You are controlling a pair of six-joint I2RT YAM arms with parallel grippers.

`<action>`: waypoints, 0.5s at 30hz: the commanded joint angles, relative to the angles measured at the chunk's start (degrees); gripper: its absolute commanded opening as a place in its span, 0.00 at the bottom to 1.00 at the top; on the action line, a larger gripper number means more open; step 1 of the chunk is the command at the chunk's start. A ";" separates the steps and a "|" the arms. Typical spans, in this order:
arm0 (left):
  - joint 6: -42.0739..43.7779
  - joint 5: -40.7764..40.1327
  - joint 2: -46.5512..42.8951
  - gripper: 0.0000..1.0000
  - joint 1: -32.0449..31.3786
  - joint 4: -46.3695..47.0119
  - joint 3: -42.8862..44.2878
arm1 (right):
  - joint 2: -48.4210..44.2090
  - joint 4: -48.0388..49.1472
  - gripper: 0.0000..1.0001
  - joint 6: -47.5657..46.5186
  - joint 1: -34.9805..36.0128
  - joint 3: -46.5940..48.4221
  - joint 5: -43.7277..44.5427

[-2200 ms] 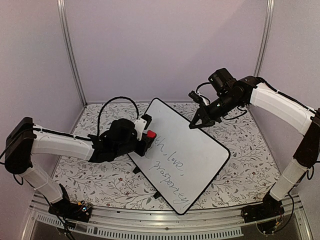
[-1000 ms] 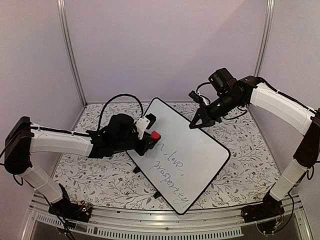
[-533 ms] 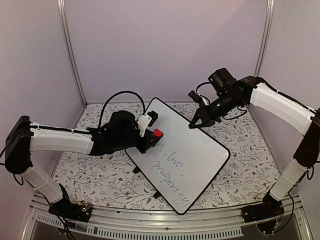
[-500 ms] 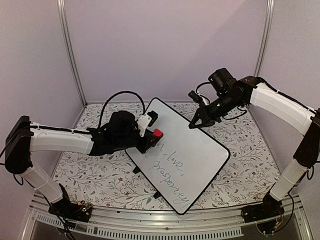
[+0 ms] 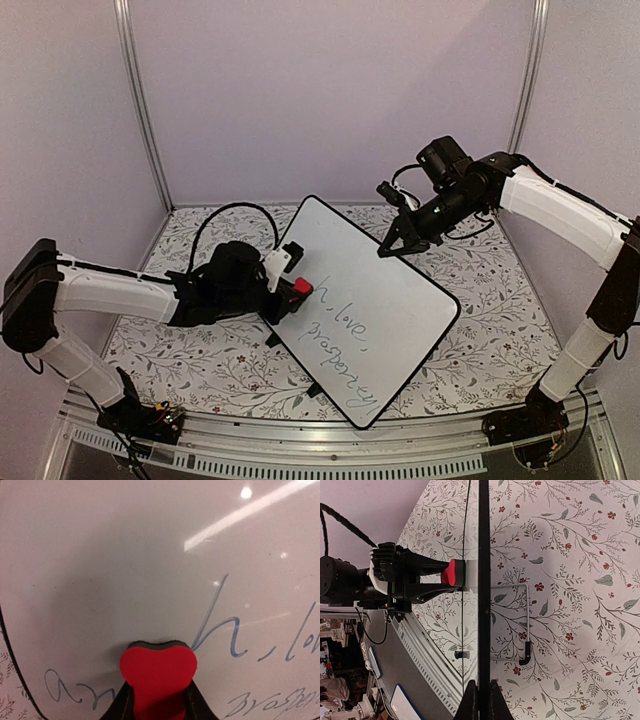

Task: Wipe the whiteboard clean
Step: Erase the center of the whiteboard.

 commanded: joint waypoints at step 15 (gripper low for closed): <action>0.64 1.45 -2.29 0.00 0.37 -2.72 -0.41 | 0.29 1.48 0.00 -2.98 1.39 1.24 -2.22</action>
